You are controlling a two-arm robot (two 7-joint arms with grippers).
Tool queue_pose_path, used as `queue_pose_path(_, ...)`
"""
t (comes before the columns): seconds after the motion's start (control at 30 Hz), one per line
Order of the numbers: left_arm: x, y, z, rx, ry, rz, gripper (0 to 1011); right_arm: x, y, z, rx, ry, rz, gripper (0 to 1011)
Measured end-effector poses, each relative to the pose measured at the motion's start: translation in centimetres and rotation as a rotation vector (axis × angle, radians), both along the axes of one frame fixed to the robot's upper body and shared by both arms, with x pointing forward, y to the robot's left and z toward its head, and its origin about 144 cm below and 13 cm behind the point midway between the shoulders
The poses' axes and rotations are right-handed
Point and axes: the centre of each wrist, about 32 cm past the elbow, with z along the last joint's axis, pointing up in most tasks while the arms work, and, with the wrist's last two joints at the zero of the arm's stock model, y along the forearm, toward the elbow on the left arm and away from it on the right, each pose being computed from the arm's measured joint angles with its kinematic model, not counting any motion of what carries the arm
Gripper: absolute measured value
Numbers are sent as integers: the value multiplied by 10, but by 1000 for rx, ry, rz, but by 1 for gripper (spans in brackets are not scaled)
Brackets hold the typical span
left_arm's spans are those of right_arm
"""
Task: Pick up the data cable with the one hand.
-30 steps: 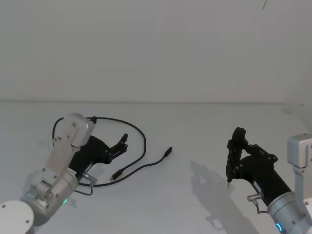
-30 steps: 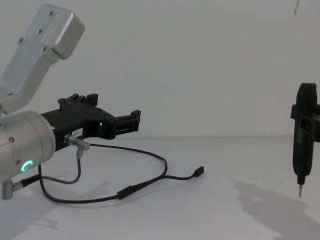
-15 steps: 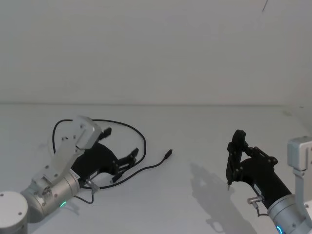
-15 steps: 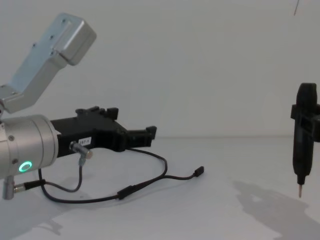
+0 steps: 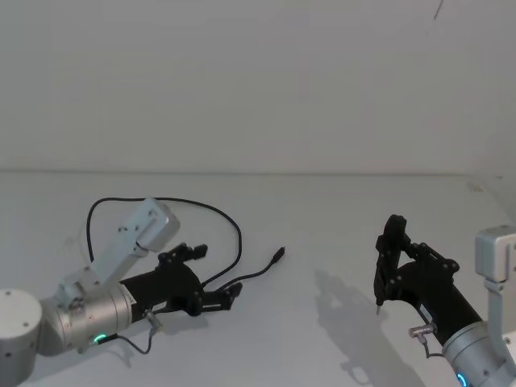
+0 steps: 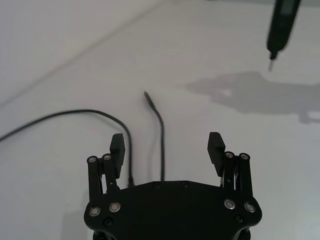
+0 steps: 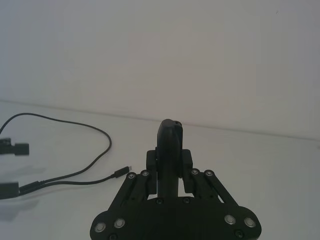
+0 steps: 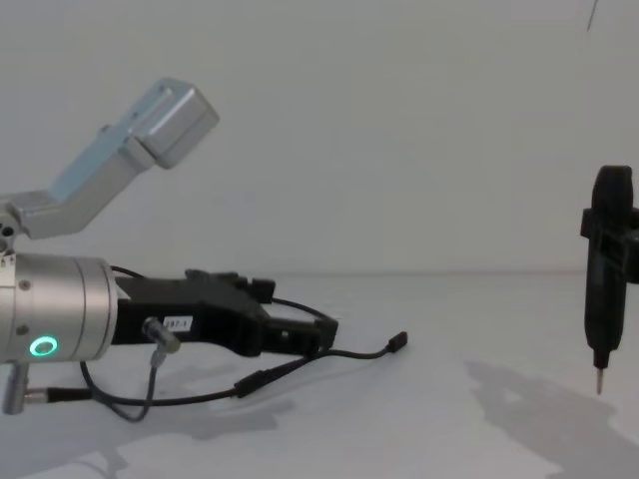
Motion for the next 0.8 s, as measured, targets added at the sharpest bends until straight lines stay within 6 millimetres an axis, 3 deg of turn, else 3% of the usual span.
queue_pose_path(0.37,35,3,0,63,162,-154,1001,0,0,0,0,0,0,279)
queue_pose_path(0.8,78,-8,-1,113,251,-257,1001,0,0,0,0,0,0,279)
